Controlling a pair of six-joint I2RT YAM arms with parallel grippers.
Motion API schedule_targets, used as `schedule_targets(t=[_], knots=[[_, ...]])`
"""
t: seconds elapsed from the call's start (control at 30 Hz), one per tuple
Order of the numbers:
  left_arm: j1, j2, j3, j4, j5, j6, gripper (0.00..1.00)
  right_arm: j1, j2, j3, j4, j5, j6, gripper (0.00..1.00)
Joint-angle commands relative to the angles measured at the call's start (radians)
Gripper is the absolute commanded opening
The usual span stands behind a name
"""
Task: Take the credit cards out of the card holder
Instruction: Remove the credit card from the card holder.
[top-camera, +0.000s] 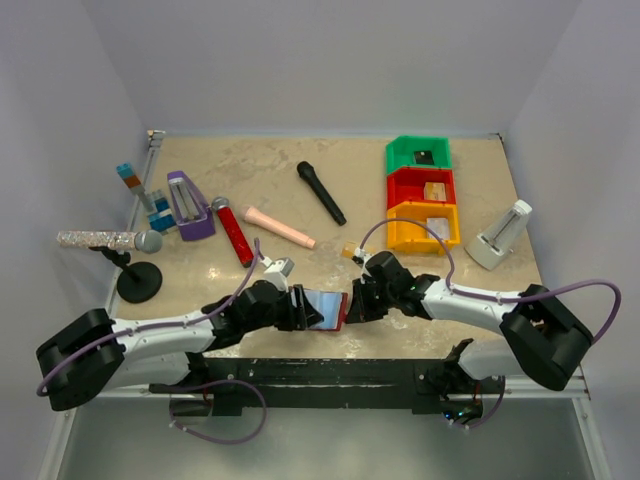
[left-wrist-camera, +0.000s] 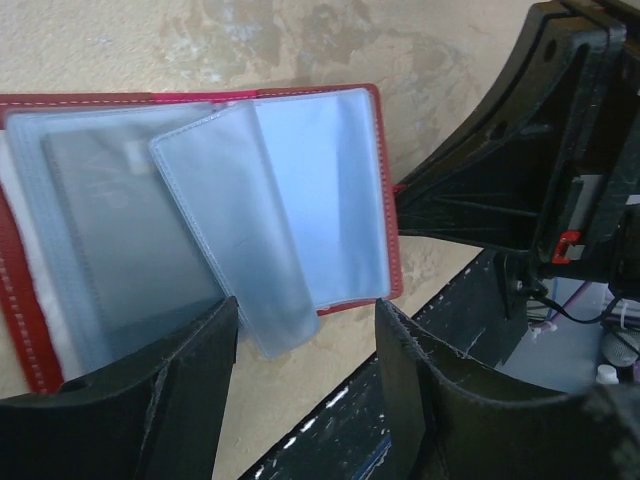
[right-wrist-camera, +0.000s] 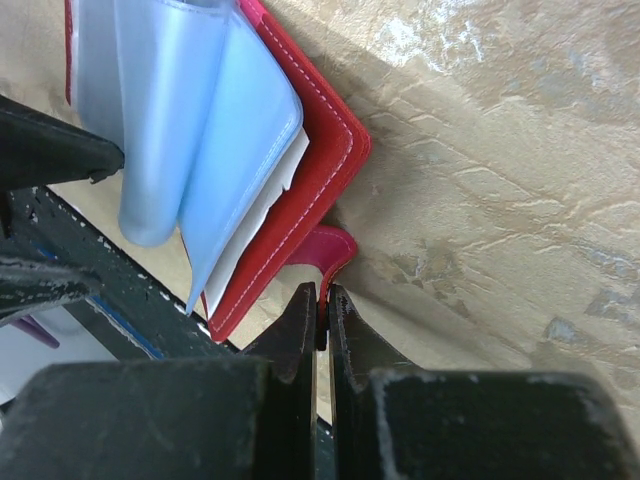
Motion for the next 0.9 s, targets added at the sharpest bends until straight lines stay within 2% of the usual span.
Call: schedule_targets(t=[0.0,0.23,0.57,0.67,0.87], knots=[[0.001,0.014,0.052,0.096,0.046,0.042,0.61,0.004,-0.003,0.016,0.012,-0.013,-0.005,0.0],[0.001,0.072,0.081,0.119,0.086,0.054,0.61,0.004,-0.002,0.015,0.011,-0.011,-0.008,0.0],[-0.03,0.258,0.187,0.161,0.184,0.091,0.6,0.004,-0.02,-0.017,0.005,0.009,-0.014,0.0],[-0.038,0.207,0.17,0.159,0.157,0.099,0.6,0.006,-0.02,-0.028,0.008,0.013,-0.015,0.0],[-0.033,-0.073,0.074,0.031,-0.026,0.096,0.65,0.004,-0.029,-0.039,0.005,0.021,-0.023,0.0]])
